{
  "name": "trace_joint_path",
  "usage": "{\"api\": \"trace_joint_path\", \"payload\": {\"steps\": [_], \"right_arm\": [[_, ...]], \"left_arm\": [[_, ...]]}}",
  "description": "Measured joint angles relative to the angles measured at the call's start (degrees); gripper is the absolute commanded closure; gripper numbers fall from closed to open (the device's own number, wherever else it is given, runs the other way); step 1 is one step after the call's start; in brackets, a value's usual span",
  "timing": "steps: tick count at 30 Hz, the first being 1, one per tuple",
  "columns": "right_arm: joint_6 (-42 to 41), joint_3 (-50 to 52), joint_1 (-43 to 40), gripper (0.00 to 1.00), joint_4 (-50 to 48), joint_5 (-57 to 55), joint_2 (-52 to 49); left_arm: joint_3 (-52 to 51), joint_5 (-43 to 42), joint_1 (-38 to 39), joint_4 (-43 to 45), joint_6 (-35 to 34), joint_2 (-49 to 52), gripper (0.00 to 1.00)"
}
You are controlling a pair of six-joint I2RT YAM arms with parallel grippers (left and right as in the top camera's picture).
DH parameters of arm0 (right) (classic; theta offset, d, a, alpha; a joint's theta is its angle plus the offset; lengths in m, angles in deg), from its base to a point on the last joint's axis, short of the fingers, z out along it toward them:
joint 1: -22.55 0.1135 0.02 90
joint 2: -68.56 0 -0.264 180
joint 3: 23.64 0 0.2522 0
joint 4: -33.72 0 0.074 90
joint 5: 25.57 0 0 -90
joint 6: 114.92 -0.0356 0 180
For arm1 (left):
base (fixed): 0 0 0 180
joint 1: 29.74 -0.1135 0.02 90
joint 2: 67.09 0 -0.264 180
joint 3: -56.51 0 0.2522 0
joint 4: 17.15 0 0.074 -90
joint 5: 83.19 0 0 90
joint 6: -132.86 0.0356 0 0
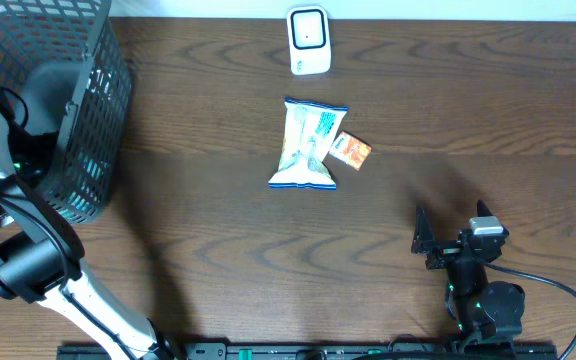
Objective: Scan the item barcode
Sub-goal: 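Reach into the basket and grasp the green packets with the left gripper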
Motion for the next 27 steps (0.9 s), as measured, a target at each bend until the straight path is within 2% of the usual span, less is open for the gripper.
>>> {"api": "trace_joint_path", "payload": {"steps": [3, 6, 8, 11, 13, 14, 20, 27], "right_arm": [[0.0, 0.0, 0.0, 0.01, 0.0, 0.0, 0.0], [0.0, 0.0, 0.0, 0.01, 0.0, 0.0, 0.0], [0.0, 0.0, 0.0, 0.01, 0.0, 0.0, 0.0], [0.0, 0.0, 0.0, 0.01, 0.0, 0.0, 0.0], [0.0, 0.0, 0.0, 0.01, 0.0, 0.0, 0.0], [0.0, 0.0, 0.0, 0.01, 0.0, 0.0, 0.0], [0.0, 0.0, 0.0, 0.01, 0.0, 0.0, 0.0], [0.0, 0.0, 0.0, 0.01, 0.0, 0.0, 0.0]], "left_arm": [[-4.1, 0.0, 0.0, 4.6, -1.0, 0.0, 0.1], [-7.0, -0.2, 0.0, 8.2, -1.9, -0.1, 0.36], [-8.3, -0.2, 0.0, 10.0, -2.0, -0.7, 0.43], [-8.8, -0.2, 0.0, 10.8, -2.1, -0.9, 0.64], [-8.8, 0.0, 0.0, 11.0, -1.0, -1.2, 0.87], [-8.8, 0.0, 0.0, 11.0, 0.0, -1.3, 0.92], [-7.1, 0.4, -0.5, 10.7, 6.1, -2.2, 0.93], [-5.9, 0.4, -1.8, 11.6, 9.1, -7.0, 0.93]]}}
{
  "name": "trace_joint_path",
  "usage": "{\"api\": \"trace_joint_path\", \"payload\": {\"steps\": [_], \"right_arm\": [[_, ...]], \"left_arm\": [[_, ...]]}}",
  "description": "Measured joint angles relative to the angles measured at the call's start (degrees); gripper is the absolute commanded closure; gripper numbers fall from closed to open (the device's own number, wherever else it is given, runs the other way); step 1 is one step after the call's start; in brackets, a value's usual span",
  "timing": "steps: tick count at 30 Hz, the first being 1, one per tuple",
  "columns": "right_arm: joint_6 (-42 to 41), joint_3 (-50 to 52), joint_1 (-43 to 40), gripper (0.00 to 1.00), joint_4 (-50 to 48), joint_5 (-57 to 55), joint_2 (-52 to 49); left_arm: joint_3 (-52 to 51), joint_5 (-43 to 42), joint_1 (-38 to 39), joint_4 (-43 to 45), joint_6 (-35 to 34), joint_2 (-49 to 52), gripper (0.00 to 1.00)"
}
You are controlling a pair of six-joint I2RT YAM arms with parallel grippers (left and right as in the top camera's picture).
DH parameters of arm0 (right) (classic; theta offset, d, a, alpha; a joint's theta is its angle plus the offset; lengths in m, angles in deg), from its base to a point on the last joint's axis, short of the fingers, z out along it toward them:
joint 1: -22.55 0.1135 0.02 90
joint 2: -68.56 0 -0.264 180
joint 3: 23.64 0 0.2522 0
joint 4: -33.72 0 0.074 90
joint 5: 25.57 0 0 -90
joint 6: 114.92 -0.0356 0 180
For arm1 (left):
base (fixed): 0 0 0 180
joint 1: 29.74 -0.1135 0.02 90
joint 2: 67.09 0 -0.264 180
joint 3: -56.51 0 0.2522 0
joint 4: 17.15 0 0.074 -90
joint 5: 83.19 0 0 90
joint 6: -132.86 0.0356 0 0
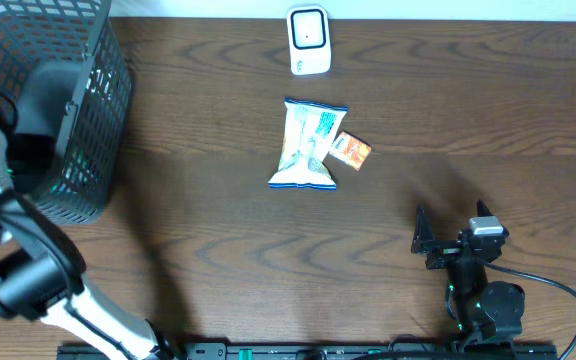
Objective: Scan the item barcode
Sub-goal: 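Reach into the basket and grasp the green packets with the left gripper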
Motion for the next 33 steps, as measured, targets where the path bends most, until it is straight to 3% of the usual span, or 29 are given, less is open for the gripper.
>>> {"api": "trace_joint_path", "payload": {"steps": [9, 14, 33], "right_arm": [[0.0, 0.0, 0.0, 0.01, 0.0, 0.0, 0.0], [0.0, 0.0, 0.0, 0.01, 0.0, 0.0, 0.0], [0.0, 0.0, 0.0, 0.01, 0.0, 0.0, 0.0]], "left_arm": [[3.2, 0.5, -0.1, 9.5, 0.4, -24.9, 0.92], [3.8, 0.9, -0.1, 11.6, 1.8, -32.5, 0.92], [3.6, 5.1, -0.1, 9.9, 17.4, -17.8, 0.93]]}}
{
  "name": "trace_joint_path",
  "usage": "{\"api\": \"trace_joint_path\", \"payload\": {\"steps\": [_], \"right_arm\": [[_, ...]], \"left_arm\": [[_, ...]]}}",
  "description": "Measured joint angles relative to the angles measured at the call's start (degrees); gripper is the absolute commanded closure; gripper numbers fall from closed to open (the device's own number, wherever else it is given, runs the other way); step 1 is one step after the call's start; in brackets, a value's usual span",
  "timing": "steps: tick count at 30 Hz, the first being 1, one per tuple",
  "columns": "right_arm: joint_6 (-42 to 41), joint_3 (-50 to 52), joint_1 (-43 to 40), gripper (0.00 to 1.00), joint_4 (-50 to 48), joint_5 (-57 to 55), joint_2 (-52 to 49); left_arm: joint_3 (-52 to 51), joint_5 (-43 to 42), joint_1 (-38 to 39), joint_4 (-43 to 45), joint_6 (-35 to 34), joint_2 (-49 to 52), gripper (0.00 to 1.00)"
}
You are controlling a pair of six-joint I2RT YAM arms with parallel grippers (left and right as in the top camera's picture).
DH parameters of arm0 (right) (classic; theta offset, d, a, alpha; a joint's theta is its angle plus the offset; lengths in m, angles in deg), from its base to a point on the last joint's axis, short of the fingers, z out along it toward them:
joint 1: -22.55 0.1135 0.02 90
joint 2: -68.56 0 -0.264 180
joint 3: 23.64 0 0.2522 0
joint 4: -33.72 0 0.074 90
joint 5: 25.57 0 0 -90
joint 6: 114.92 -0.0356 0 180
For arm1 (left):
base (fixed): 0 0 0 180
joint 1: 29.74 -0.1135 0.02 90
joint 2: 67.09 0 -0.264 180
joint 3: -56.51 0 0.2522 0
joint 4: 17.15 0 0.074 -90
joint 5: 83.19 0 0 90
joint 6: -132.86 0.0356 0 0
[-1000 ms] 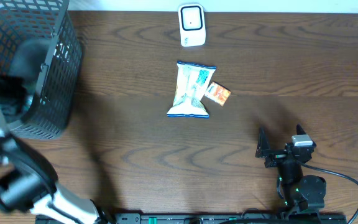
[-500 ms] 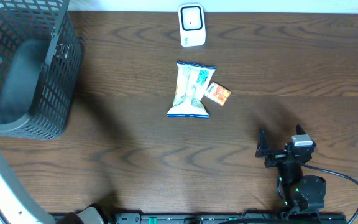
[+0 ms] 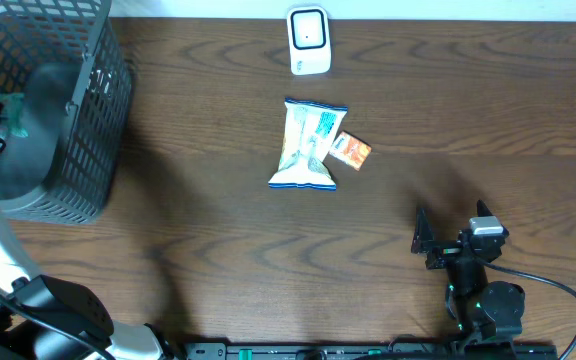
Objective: Scan the item barcode
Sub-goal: 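Reach into the basket and grasp the green packets with the left gripper, then carry the green packets to the table left of the snack bag and release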
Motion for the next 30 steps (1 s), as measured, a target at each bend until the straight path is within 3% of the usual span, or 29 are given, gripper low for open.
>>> {"api": "trace_joint_path", "payload": {"steps": [8, 14, 19, 23, 30], "right_arm": [[0.0, 0.0, 0.0, 0.01, 0.0, 0.0, 0.0], [0.0, 0.0, 0.0, 0.01, 0.0, 0.0, 0.0], [0.0, 0.0, 0.0, 0.01, 0.0, 0.0, 0.0], [0.0, 0.0, 0.0, 0.01, 0.0, 0.0, 0.0], [0.0, 0.0, 0.0, 0.01, 0.0, 0.0, 0.0]], "left_arm": [[0.0, -6.9, 0.0, 7.5, -0.6, -7.0, 0.93], [0.0, -16.3, 0.3, 10.2, -7.4, -17.7, 0.93], [0.0, -24.5, 7.1, 11.8, -10.0, -19.7, 0.92], [0.0, -27.1, 16.7, 8.9, -5.9, -17.3, 0.92], [0.0, -28.6, 32.2, 1.7, 10.2, -11.7, 0.93]]}}
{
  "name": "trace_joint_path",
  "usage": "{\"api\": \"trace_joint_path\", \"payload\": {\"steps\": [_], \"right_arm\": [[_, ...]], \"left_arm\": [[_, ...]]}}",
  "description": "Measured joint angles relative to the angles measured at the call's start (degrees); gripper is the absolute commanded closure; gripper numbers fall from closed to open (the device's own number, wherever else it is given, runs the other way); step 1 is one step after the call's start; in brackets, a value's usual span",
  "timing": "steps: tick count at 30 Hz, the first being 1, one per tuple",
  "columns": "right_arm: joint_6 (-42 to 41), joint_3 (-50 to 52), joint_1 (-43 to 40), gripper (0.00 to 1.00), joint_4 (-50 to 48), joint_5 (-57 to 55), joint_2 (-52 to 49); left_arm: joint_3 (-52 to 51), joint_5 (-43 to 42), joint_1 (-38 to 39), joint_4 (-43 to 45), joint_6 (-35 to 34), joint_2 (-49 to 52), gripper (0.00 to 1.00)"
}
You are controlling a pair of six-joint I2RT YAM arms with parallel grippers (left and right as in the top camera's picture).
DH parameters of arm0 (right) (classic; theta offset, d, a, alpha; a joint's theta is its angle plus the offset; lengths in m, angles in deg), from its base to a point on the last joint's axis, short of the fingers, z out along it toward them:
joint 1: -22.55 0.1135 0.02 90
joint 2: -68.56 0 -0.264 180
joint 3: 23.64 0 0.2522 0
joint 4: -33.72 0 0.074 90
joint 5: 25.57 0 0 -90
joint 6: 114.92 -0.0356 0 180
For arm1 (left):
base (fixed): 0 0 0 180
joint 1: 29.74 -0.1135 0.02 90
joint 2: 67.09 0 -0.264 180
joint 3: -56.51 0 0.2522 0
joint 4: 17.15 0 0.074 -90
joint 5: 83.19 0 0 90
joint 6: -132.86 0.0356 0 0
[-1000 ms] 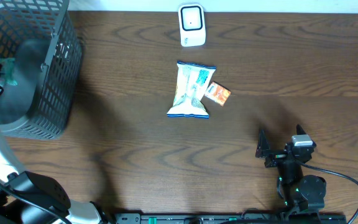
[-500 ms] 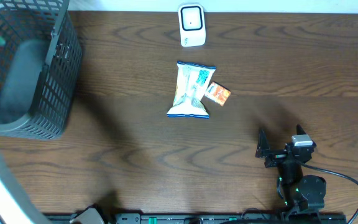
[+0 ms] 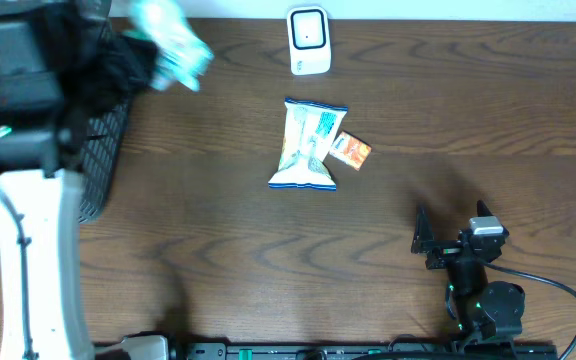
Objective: Scan the item barcode
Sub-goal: 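Carry the green packets to the table left of the snack bag and release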
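My left gripper point(image 3: 146, 55) is raised close to the overhead camera, above the basket's right rim, and is shut on a blurred teal-and-white packet point(image 3: 173, 45). The white scanner point(image 3: 308, 40) stands at the table's far edge, to the right of the packet. On the table below the scanner lie a white-and-blue snack bag point(image 3: 308, 145) and a small orange packet point(image 3: 349, 150) touching its right side. My right gripper point(image 3: 452, 228) rests near the front right with its fingers apart and nothing between them.
A black mesh basket point(image 3: 103, 165) stands at the far left, largely covered by my left arm point(image 3: 38, 250). A cable point(image 3: 558, 290) loops from the right arm's base near the front edge.
My left gripper was down inside the basket with something teal at its tip. Now it is up out of the basket, holding the teal-and-white packet over the right rim.
My left arm reached into the basket from the left edge and stayed there over two moments. Then a teal item showed at its gripper inside the basket. Now that packet is held above the basket's rim. The right arm and the table's items have not moved.
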Motion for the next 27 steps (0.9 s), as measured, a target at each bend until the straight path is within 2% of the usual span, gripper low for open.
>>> {"api": "trace_joint_path", "payload": {"steps": [2, 10, 18, 21, 26, 27], "right_arm": [[0.0, 0.0, 0.0, 0.01, 0.0, 0.0, 0.0], [0.0, 0.0, 0.0, 0.01, 0.0, 0.0, 0.0], [0.0, 0.0, 0.0, 0.01, 0.0, 0.0, 0.0], [0.0, 0.0, 0.0, 0.01, 0.0, 0.0, 0.0], [0.0, 0.0, 0.0, 0.01, 0.0, 0.0, 0.0], [0.0, 0.0, 0.0, 0.01, 0.0, 0.0, 0.0]], "left_arm": [[0.0, 1.4, 4.2, -2.1, 3.8, 2.5, 0.92], [0.0, 10.9, 15.4, -6.6, 11.2, 16.4, 0.92], [0.0, 23.7, 21.2, -6.7, 13.4, 29.0, 0.92], [0.0, 27.3, 21.8, -6.7, 13.8, 32.6, 0.79], [0.0, 28.6, 21.9, -6.6, 14.0, 35.8, 0.7], [0.0, 28.3, 21.9, -6.5, 14.1, 35.8, 0.64]]}}
